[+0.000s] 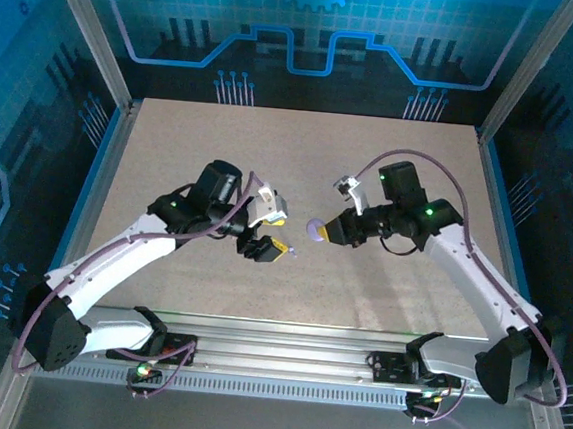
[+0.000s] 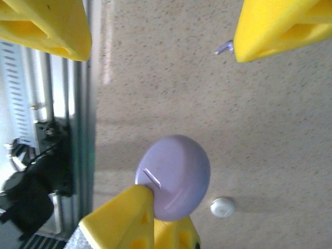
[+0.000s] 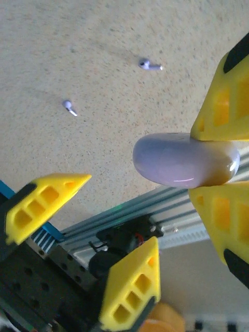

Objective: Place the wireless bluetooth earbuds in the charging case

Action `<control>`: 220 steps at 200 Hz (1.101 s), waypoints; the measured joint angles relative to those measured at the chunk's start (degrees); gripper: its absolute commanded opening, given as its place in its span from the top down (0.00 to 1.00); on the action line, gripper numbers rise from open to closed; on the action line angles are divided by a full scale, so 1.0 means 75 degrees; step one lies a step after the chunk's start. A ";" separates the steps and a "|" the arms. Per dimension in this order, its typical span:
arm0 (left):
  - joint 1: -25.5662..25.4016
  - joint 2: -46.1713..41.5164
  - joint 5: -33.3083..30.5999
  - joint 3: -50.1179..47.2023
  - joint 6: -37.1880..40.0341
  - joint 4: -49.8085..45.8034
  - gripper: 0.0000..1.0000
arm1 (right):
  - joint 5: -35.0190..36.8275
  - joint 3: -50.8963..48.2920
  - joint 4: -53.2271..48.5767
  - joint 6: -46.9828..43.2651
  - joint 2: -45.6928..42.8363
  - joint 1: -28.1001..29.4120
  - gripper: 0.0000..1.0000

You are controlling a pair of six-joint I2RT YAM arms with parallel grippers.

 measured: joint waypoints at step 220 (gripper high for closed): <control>-0.0691 -0.0058 0.0527 0.0204 0.1652 0.0309 0.48 | 0.0388 0.1588 -0.2343 -0.4855 0.0676 0.1244 0.81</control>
